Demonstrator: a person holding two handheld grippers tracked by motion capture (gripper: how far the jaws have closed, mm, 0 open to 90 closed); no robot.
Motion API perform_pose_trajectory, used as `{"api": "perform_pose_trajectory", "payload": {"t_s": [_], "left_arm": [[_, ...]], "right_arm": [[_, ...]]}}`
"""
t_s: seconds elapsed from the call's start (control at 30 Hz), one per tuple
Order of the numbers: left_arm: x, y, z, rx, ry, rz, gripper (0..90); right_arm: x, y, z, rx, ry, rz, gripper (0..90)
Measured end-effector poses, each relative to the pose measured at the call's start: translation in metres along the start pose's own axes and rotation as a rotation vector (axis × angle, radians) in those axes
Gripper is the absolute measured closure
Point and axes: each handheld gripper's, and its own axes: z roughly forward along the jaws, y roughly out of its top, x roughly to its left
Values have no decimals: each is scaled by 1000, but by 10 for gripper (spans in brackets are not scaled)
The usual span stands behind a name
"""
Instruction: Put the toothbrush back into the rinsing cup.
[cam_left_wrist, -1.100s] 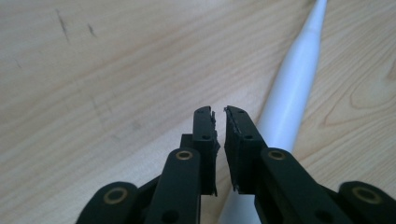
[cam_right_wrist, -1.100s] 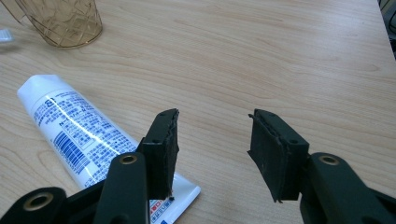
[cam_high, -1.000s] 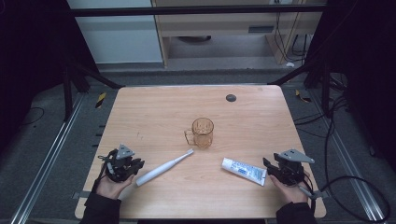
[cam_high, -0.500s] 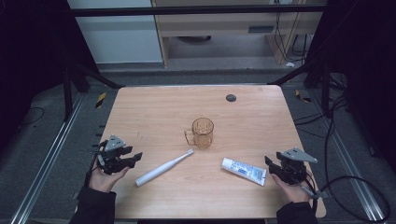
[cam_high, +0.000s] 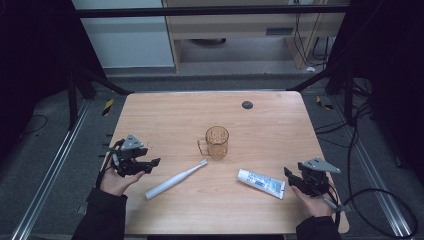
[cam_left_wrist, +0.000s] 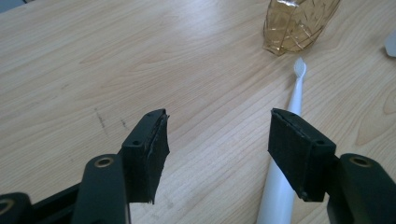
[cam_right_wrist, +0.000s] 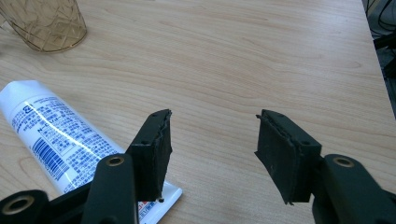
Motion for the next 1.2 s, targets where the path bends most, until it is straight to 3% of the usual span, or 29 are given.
{"api": "perform_pose_trajectory", "payload": {"t_s": [0.03, 0.3, 0.6, 0.8, 1.03, 1.2], "left_arm": [[-1, 4, 4, 23, -13, 11, 358], [-8, 14, 17, 65, -56, 47, 371], [-29, 21, 39, 148, -103, 105, 428], [-36, 21, 50, 179, -125, 117, 441], [-39, 18, 62, 268, -133, 136, 465], [-41, 18, 68, 291, -150, 143, 481]], "right_arm": [[0, 0, 0, 0, 1, 1, 443], [-2, 0, 0, 0, -1, -5, 442], [-1, -1, 1, 12, 2, -24, 444], [-1, -1, 1, 16, 12, -18, 445], [-1, -2, 2, 21, 14, -29, 446], [-1, -3, 3, 28, 19, -25, 448]]}}
